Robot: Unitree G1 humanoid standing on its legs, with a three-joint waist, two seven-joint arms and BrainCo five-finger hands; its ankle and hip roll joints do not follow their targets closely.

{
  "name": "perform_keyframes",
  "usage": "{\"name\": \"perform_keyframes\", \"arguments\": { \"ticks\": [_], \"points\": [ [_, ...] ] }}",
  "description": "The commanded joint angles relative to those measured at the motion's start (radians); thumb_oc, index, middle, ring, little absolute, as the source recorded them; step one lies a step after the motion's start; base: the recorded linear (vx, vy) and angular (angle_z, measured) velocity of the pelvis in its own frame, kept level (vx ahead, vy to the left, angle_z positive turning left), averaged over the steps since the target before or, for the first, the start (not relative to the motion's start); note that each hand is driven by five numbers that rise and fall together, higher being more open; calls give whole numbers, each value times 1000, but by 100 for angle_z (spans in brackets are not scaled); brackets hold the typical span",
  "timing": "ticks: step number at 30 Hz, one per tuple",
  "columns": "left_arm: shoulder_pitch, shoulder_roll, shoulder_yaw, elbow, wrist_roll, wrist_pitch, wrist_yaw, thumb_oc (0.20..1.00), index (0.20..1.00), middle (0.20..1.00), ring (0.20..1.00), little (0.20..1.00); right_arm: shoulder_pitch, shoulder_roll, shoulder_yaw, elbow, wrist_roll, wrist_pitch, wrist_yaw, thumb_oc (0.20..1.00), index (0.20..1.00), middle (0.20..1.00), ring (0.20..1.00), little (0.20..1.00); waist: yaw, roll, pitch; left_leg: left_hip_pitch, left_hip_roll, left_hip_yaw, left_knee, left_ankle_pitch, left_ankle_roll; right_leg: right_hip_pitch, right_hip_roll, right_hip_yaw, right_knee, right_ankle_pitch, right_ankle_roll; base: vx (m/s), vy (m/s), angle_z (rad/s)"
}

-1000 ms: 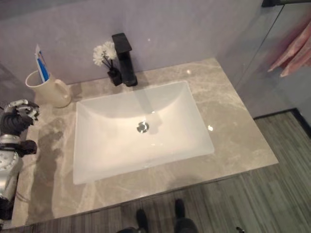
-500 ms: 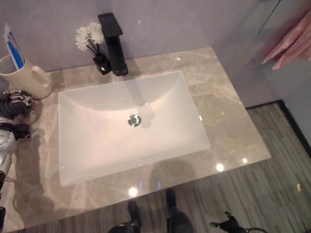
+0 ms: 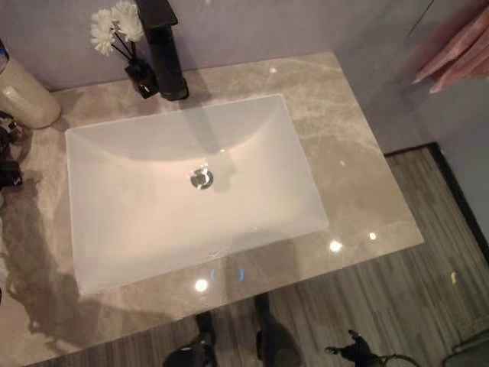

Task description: Put brush and paste in cup on sink, flatten towel.

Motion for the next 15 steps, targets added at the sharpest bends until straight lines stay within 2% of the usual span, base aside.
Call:
{"name": "perform_keyframes", "arguments": {
  "ticks": [1,15],
  "points": [
    [-43,15,-37,35,-30,-13,-1,200,200,200,200,200,10,3,39,19,31,-10,2,1000,1000,1000,1000,1000,-19,-28,-20,-33,62,-28,2,61,-42,-17,-147,-2,-3,133,111,26,3,-4],
    [-58,-26,-62,0,7,-17,16,200,200,200,200,200,11,0,52,-13,35,-21,6,1000,1000,1000,1000,1000,-30,-44,-24,-38,71,-20,2,56,-46,-32,-136,5,-3,129,109,3,-3,-1]
  ]
}}
